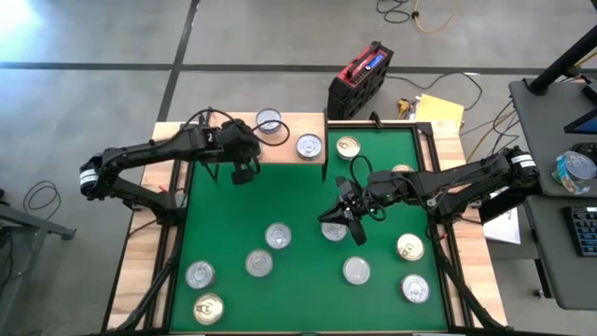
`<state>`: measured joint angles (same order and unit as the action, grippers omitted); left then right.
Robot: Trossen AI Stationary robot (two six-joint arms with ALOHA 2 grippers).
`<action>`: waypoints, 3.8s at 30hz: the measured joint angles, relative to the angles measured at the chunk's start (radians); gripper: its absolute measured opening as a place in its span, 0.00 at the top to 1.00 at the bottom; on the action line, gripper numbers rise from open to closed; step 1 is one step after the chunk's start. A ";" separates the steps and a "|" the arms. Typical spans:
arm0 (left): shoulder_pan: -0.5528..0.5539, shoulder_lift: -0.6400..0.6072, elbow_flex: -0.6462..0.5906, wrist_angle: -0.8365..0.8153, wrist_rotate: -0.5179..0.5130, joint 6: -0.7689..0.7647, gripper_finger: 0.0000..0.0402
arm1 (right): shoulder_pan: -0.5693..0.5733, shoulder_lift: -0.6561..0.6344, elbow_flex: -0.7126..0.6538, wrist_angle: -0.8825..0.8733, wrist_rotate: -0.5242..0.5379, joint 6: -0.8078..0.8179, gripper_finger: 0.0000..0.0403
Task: Stack canned seafood by type on shelf
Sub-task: Put the bottom right white tuna can on the shelf
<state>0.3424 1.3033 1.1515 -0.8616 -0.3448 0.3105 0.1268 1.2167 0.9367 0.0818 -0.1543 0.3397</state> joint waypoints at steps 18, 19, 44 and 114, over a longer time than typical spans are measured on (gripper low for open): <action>0.002 0.001 0.000 0.000 -0.038 0.007 1.00 | 0.000 0.000 0.000 0.000 0.000 0.000 0.97; 0.002 0.001 0.000 0.000 -0.038 0.007 1.00 | 0.000 0.000 0.000 0.000 0.000 0.000 0.97; 0.003 0.003 -0.002 -0.015 -0.038 -0.005 1.00 | 0.000 0.000 0.000 -0.003 -0.001 0.000 0.97; -0.086 -0.115 0.058 -0.125 -0.023 -0.148 1.00 | -0.002 0.085 -0.007 0.041 0.273 0.024 0.97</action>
<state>0.2563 1.1879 1.2091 -0.9863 -0.3678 0.1627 0.1249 1.3020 0.9298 0.1226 0.1182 0.3634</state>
